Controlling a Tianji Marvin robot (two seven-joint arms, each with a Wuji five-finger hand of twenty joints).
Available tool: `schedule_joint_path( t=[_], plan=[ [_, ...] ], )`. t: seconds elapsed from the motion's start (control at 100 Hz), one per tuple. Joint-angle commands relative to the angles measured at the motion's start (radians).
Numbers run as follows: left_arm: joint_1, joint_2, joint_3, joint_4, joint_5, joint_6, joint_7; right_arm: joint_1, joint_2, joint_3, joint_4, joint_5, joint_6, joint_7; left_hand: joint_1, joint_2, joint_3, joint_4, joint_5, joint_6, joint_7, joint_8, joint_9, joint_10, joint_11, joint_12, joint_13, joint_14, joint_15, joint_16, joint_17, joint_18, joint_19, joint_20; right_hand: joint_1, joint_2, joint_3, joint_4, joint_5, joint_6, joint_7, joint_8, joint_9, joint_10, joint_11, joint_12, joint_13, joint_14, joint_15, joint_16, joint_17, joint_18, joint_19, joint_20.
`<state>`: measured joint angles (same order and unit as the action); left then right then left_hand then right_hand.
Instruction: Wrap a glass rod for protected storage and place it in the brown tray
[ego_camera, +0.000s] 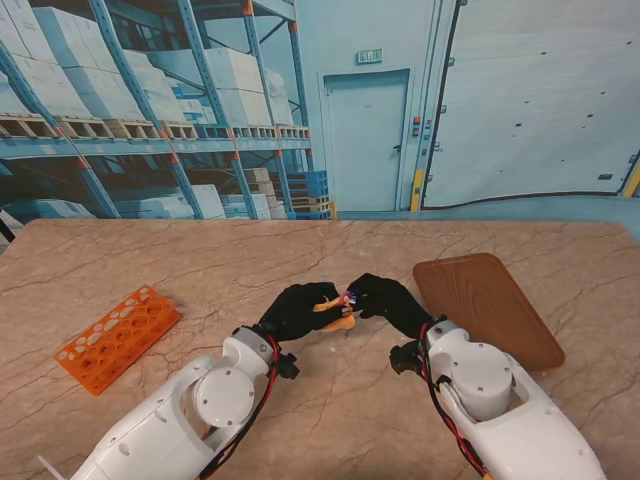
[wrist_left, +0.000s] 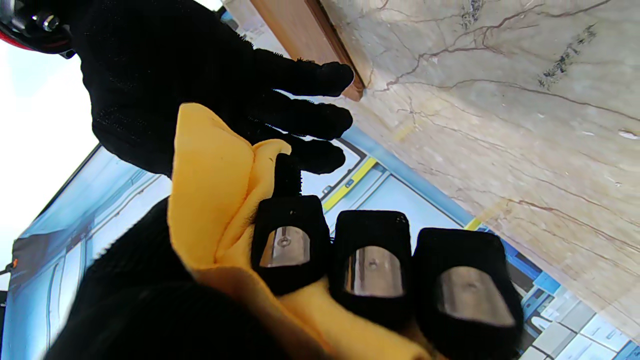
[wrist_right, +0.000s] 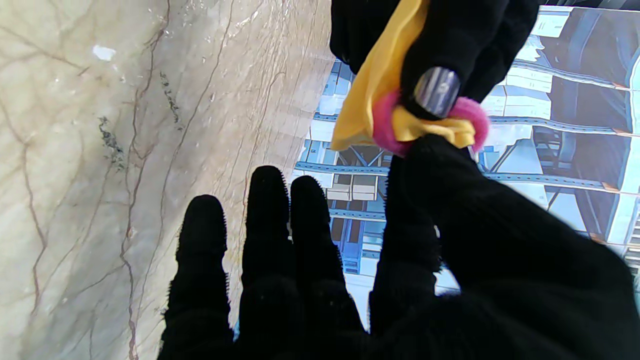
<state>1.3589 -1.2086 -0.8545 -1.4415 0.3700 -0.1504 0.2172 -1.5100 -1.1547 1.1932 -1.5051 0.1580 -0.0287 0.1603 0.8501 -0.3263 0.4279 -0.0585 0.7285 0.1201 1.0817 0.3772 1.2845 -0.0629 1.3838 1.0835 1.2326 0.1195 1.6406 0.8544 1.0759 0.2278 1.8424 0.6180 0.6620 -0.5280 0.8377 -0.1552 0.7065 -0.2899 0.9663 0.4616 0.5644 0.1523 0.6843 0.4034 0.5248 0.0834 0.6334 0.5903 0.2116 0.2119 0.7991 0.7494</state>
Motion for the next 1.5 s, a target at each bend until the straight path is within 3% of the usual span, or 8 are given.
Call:
schedule_joint_path(
  t=[0.0, 0.25, 0.59, 0.84, 1.1, 1.2, 1.27, 1.49],
  plan=[
    [0.004, -0.001, 0.002, -0.012, -0.005, 0.016, -0.009, -0.01, -0.005, -0.001, -0.018, -0.001, 0.006, 0.001, 0.062, 0.057, -0.049, -0.024, -0.046, -0.049, -0.026, 0.031, -0.038, -0.054, 0.008, 0.03, -0.036, 0.003, -0.021, 0.032, -0.005, 0.021, 0.223, -0.064, 0.05, 0.05, -0.009, -0.025, 0.034, -0.035, 0.053, 0.039, 0.022, -0.018, 0.019, 0.008, 0.023, -0.023, 0.013, 0.009, 0.013, -0.026, 0.01, 0.021],
    [0.005, 0.0, 0.001, -0.023, -0.013, 0.047, -0.021, -0.027, 0.002, 0.008, -0.038, -0.005, 0.02, 0.023, 0.169, 0.147, -0.245, -0.004, -0.12, -0.028, 0.001, 0.129, -0.177, -0.01, -0.09, 0.046, -0.2, 0.055, -0.15, 0.1, -0.199, 0.08, 0.042, 0.023, 0.07, 0.08, -0.019, -0.03, 0.021, -0.03, 0.044, 0.116, 0.032, -0.021, 0.022, 0.013, 0.024, -0.025, 0.011, 0.007, 0.01, -0.025, 0.012, 0.012],
    [0.015, -0.005, -0.005, -0.033, -0.04, 0.062, -0.017, -0.056, 0.011, 0.028, -0.052, -0.026, 0.027, 0.04, 0.089, 0.149, -0.159, -0.017, -0.101, 0.002, -0.006, 0.073, -0.07, -0.045, -0.024, 0.044, -0.031, 0.004, -0.002, 0.073, 0.009, -0.046, 0.251, -0.027, 0.084, 0.101, -0.035, -0.031, 0.009, -0.035, 0.038, 0.161, 0.037, -0.023, 0.02, 0.014, 0.023, -0.025, 0.002, 0.005, 0.006, -0.027, 0.007, 0.011],
    [0.012, -0.002, -0.005, -0.034, -0.051, 0.051, -0.034, -0.063, 0.013, 0.031, -0.061, -0.043, 0.031, 0.035, 0.283, 0.22, -0.393, -0.001, -0.167, 0.026, 0.007, 0.133, -0.209, 0.053, -0.307, -0.106, -0.227, 0.148, -0.32, 0.027, -0.299, 0.126, -0.065, 0.029, 0.083, 0.107, -0.044, -0.026, 0.002, -0.04, 0.032, 0.176, 0.037, -0.022, 0.018, 0.014, 0.022, -0.024, 0.0, 0.006, 0.006, -0.027, 0.004, 0.011],
    [0.01, 0.002, -0.003, -0.035, -0.066, 0.046, -0.057, -0.066, 0.013, 0.033, -0.06, -0.057, 0.023, 0.029, 0.358, 0.213, -0.435, -0.001, -0.188, 0.044, -0.01, 0.068, -0.188, 0.083, -0.267, -0.262, -0.072, 0.008, -0.101, 0.065, -0.006, -0.056, 0.221, -0.11, 0.086, 0.115, -0.052, -0.022, -0.001, -0.049, 0.026, 0.186, 0.04, -0.021, 0.016, 0.015, 0.023, -0.022, 0.001, 0.008, 0.007, -0.026, 0.002, 0.014],
    [0.009, 0.002, 0.0, -0.035, -0.083, 0.047, -0.07, -0.066, 0.014, 0.033, -0.057, -0.064, 0.016, 0.028, 0.312, 0.189, -0.426, 0.012, -0.184, 0.017, -0.019, 0.053, -0.137, 0.012, -0.146, -0.134, -0.042, -0.035, -0.037, 0.092, 0.014, -0.113, 0.251, -0.077, 0.087, 0.116, -0.054, -0.021, -0.001, -0.051, 0.024, 0.187, 0.042, -0.021, 0.015, 0.015, 0.024, -0.022, 0.001, 0.009, 0.007, -0.025, 0.002, 0.015],
    [0.006, 0.002, 0.003, -0.028, -0.08, 0.041, -0.07, -0.066, 0.013, 0.033, -0.056, -0.064, 0.015, 0.026, -0.005, 0.047, -0.05, -0.02, -0.166, 0.012, -0.034, 0.059, -0.096, -0.07, -0.093, -0.044, -0.016, -0.07, -0.013, 0.082, 0.02, -0.152, 0.252, -0.013, 0.088, 0.114, -0.056, -0.02, 0.0, -0.049, 0.023, 0.187, 0.043, -0.021, 0.015, 0.015, 0.025, -0.021, 0.002, 0.009, 0.008, -0.025, 0.002, 0.015],
    [0.001, 0.002, 0.006, -0.015, -0.054, 0.025, -0.057, -0.064, 0.015, 0.031, -0.051, -0.071, 0.009, 0.027, -0.176, 0.098, -0.152, 0.018, -0.101, 0.011, -0.179, 0.157, -0.042, -0.081, -0.021, 0.019, -0.016, -0.045, -0.022, 0.065, 0.008, -0.068, 0.251, -0.085, 0.088, 0.113, -0.058, -0.019, 0.003, -0.047, 0.02, 0.184, 0.044, -0.021, 0.014, 0.017, 0.025, -0.022, 0.003, 0.01, 0.008, -0.025, 0.002, 0.017]
  ],
)
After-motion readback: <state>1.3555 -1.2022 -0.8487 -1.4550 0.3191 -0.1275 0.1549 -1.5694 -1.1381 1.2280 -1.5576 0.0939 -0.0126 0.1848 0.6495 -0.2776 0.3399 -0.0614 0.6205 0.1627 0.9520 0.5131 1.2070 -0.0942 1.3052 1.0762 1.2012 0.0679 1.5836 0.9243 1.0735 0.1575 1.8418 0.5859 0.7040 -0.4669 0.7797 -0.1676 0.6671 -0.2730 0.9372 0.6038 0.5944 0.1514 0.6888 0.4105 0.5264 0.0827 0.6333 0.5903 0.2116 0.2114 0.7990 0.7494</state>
